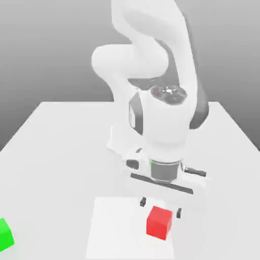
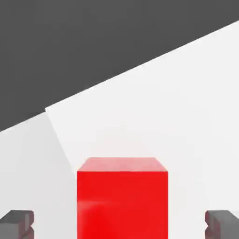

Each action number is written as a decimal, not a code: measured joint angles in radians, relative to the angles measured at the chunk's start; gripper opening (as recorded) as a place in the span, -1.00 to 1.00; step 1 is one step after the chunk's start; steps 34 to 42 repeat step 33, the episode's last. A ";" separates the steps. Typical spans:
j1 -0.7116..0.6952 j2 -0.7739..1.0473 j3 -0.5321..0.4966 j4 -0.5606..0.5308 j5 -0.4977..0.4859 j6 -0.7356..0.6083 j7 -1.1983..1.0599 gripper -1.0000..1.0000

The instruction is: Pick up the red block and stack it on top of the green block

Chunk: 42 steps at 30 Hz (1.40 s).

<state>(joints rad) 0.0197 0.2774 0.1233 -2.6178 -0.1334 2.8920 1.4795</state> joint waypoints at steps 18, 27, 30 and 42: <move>-0.148 -0.122 -0.061 0.092 0.131 -0.214 -0.118 -1.00; -0.387 -0.010 -0.253 0.303 0.209 -0.313 -0.220 -1.00; -0.461 0.126 -0.269 0.378 0.256 -0.255 -0.257 1.00; -0.461 0.126 -0.269 0.378 0.256 -0.255 -0.257 1.00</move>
